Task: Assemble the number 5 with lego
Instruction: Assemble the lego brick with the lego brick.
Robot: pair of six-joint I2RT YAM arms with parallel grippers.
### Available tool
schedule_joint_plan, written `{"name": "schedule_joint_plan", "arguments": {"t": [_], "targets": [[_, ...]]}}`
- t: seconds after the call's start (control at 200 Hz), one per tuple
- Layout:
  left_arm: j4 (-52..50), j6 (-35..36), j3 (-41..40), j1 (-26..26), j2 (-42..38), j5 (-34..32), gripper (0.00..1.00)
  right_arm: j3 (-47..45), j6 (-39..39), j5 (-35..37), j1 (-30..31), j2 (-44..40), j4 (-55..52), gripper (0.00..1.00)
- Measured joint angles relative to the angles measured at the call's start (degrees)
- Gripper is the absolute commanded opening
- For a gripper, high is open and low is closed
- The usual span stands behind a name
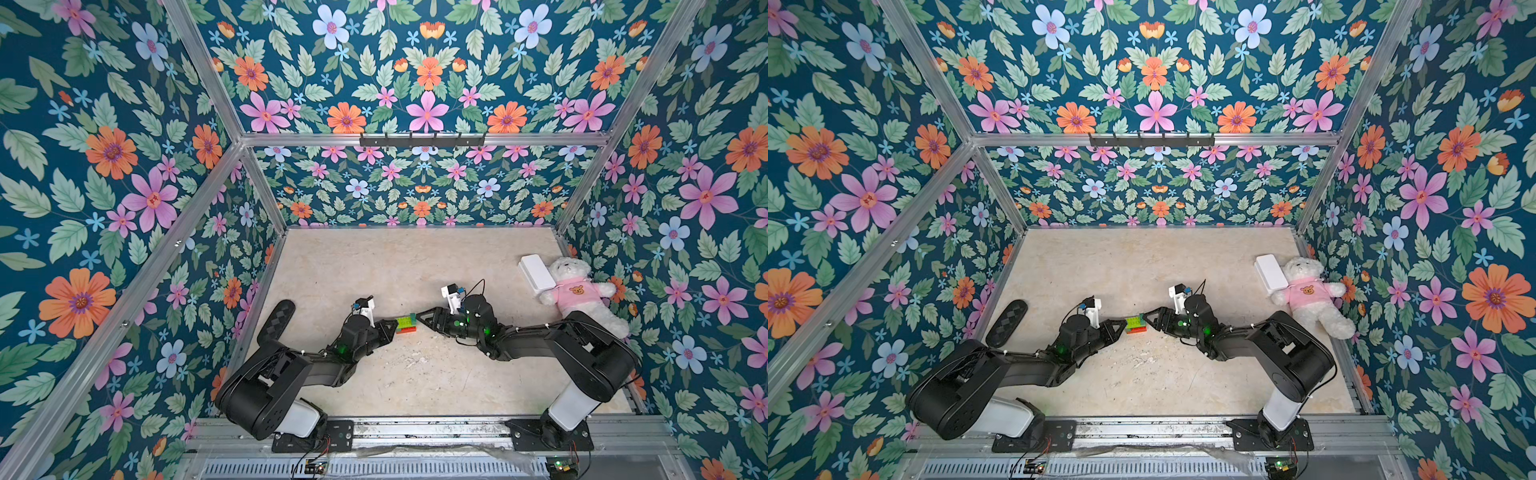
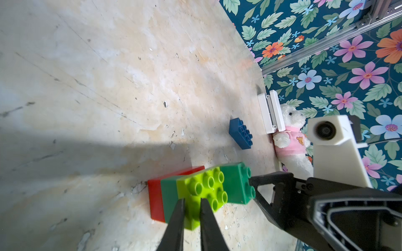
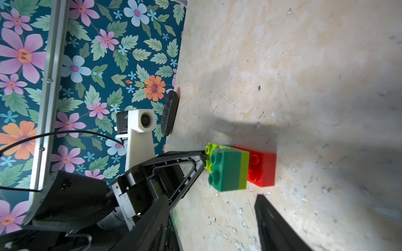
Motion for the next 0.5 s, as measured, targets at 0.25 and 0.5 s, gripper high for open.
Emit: {"name": "schedule_joint_plan", "arguments": {"t": [0.25,0.5], "targets": [[-5.20,0.00,0.13,-0.15,-3.65,-1.31,0.22,-0.26,-1.38,1.44,0.61,-2.56,-4.46,0.65],[-12.31,1.03,1.57,-0.15,-6.84,-2.56,0.24,-0.09,-1.84,2.58,1.86,-2.58,-6.58,0.64]]}}
